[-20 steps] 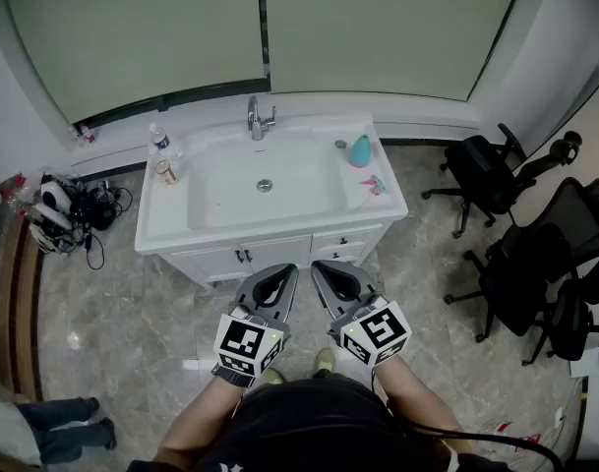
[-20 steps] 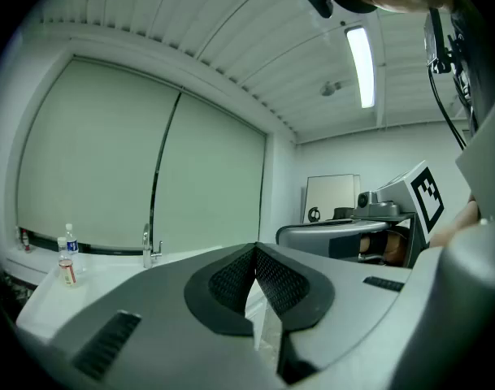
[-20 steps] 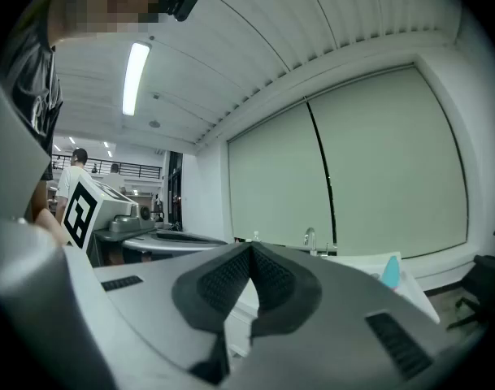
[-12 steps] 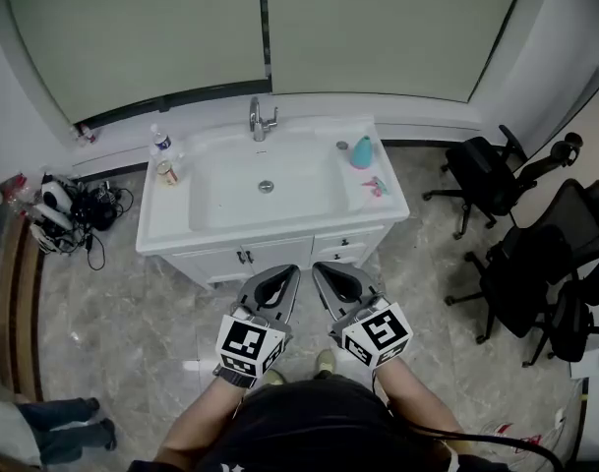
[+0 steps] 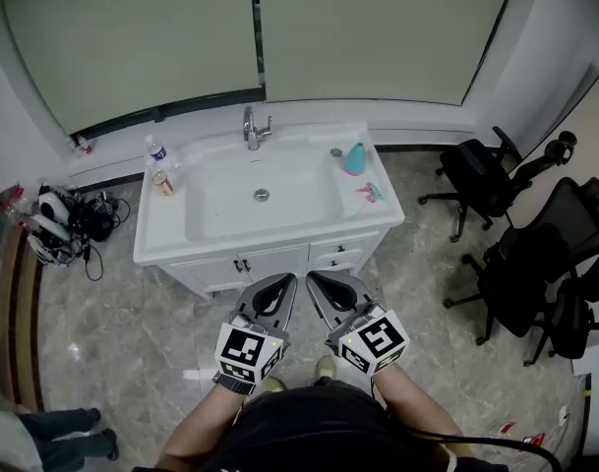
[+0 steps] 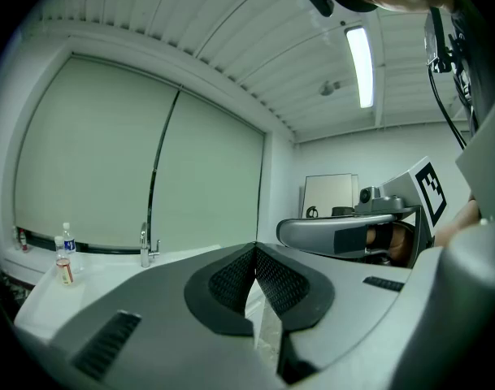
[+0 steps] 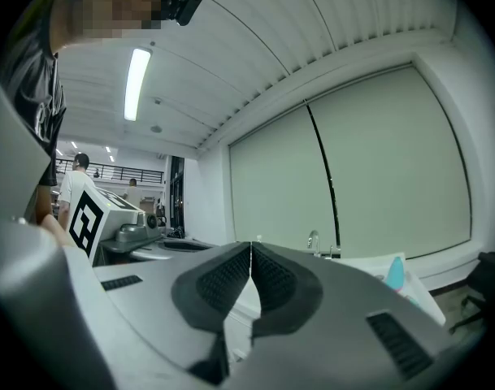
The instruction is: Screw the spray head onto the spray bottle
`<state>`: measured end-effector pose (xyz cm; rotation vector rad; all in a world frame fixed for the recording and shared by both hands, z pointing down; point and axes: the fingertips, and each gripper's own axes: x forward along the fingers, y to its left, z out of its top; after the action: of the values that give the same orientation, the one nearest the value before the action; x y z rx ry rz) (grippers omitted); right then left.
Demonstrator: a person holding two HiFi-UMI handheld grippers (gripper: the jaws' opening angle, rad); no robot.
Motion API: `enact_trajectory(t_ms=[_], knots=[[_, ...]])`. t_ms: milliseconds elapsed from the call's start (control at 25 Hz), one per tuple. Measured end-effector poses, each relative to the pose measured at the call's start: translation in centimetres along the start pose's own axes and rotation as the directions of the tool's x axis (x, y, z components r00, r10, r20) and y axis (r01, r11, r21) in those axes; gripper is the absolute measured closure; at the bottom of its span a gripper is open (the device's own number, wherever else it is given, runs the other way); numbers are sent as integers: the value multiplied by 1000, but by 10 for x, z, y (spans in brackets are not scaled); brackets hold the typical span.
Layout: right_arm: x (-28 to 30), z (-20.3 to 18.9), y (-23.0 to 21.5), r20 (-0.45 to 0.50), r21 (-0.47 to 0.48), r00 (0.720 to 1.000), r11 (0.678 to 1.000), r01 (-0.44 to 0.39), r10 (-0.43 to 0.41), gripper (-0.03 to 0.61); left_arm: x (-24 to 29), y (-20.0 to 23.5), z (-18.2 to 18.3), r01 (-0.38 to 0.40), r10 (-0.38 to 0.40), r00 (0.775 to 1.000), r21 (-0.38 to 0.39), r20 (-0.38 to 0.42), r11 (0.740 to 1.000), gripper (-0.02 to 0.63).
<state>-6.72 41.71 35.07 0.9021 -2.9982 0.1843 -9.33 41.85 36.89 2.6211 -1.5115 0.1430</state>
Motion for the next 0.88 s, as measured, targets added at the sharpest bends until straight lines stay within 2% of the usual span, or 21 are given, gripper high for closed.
enact_trajectory(t_ms=[160,400,640,880], knots=[[-4,-1,-7,2,19,1000,1000,5,-5,571,8,-6,0,35,-35,999,3,1,999,609],[-24,-6,-44,-2,70,998,995,66,-66,569,43,-25,-2,91,-91,995,4,-32,996,609],[-51,-17,-120,-15,130,994,985,111,-110,541,107,-51,-9,142,-142,988,-5,-56,990,609],[-66,-23,-218,-34,201,988,967,156,-152,518,178,-54,-15,141,-141,985,0,-97,990,609]])
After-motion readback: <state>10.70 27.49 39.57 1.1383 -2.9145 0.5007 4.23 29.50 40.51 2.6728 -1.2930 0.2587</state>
